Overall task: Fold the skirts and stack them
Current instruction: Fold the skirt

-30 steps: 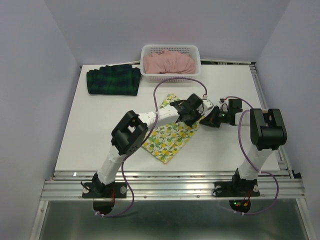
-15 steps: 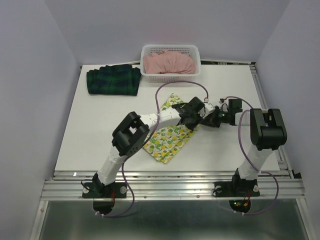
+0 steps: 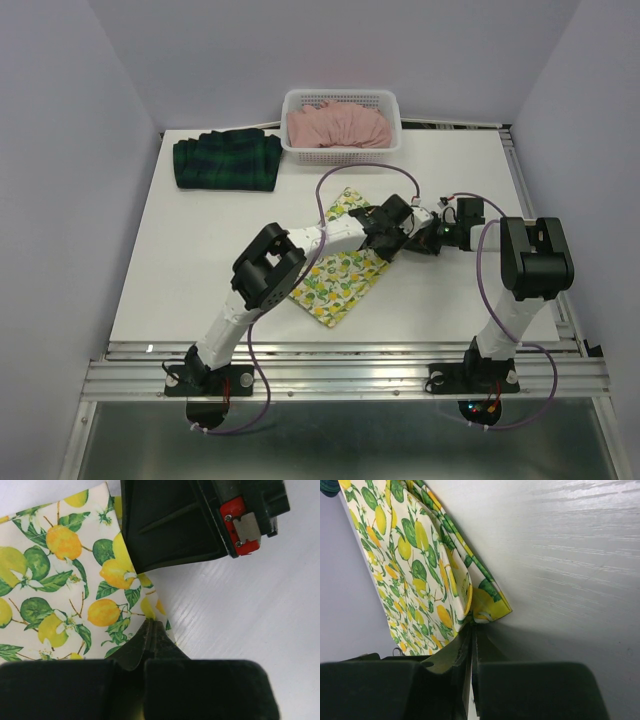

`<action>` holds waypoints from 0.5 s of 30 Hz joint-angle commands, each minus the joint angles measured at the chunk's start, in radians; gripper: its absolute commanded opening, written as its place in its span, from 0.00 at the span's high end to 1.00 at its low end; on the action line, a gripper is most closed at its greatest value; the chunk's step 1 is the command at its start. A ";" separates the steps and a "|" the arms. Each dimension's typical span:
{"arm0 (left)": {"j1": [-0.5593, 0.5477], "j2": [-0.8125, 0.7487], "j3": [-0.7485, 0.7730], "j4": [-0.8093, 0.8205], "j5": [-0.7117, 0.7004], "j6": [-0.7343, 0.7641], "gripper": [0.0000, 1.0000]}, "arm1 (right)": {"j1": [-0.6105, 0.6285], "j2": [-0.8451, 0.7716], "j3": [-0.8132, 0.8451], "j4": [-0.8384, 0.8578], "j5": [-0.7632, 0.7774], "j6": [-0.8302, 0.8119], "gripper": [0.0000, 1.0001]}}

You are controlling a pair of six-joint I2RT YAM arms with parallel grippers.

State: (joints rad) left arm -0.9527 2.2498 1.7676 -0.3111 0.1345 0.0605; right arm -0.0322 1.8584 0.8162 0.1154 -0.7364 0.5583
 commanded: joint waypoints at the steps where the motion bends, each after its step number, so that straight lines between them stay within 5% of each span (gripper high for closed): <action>1: -0.004 -0.013 0.023 0.006 0.028 -0.010 1.00 | 0.003 0.039 -0.026 -0.108 0.150 -0.055 0.94; 10: 0.000 0.014 0.064 0.001 0.066 -0.028 1.00 | 0.003 0.025 -0.014 -0.147 0.157 -0.067 0.93; 15: 0.005 0.022 0.078 -0.006 0.085 -0.033 1.00 | 0.003 0.018 0.006 -0.192 0.161 -0.110 0.84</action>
State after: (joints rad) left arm -0.9504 2.2787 1.7935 -0.3122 0.1875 0.0399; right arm -0.0322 1.8553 0.8299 0.0795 -0.7334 0.5426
